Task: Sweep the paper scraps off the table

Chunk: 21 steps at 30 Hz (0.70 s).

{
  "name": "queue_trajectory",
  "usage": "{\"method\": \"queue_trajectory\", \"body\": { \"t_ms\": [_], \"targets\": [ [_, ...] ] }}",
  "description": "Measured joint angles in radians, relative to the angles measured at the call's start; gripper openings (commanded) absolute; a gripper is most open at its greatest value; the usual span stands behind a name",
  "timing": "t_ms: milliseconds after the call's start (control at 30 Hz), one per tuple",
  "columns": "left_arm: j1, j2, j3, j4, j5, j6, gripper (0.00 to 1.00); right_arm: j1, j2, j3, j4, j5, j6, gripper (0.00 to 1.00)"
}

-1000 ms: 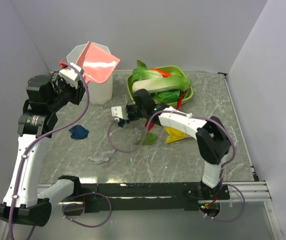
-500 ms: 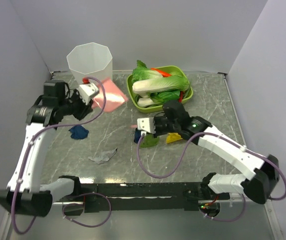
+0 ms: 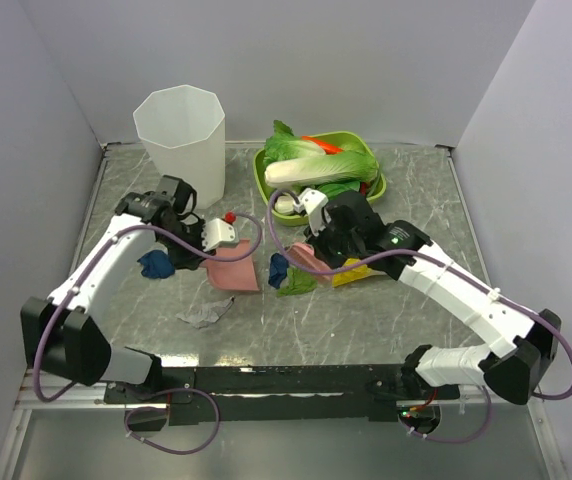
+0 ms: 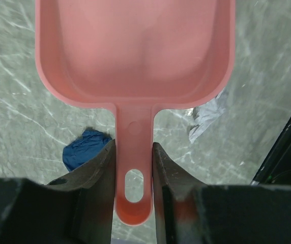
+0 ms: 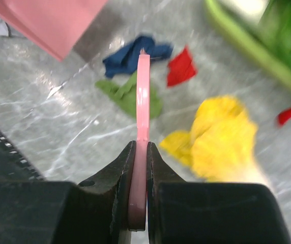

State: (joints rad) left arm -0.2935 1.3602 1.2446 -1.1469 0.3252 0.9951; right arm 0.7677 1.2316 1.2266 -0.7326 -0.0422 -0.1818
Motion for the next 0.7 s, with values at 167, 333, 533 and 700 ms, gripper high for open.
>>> {"method": "queue_trajectory", "body": {
  "t_ms": [167, 333, 533, 700],
  "targets": [
    [-0.028, 0.06, -0.034, 0.032, -0.076, 0.037, 0.01, -0.001, 0.072, 0.017, -0.063, 0.049, 0.142, 0.0],
    [-0.073, 0.061, -0.083, 0.084, -0.113, 0.038, 0.01, -0.017, 0.134, 0.034, -0.087, 0.113, 0.264, 0.0],
    [-0.116, 0.061, -0.119, 0.145, -0.131, 0.021, 0.01, -0.029, 0.213, 0.095, -0.113, 0.164, 0.347, 0.0],
    [-0.135, 0.063, -0.142, 0.199, -0.141, -0.015, 0.01, -0.033, 0.261, 0.135, -0.117, 0.189, 0.379, 0.0]
  ]
}}
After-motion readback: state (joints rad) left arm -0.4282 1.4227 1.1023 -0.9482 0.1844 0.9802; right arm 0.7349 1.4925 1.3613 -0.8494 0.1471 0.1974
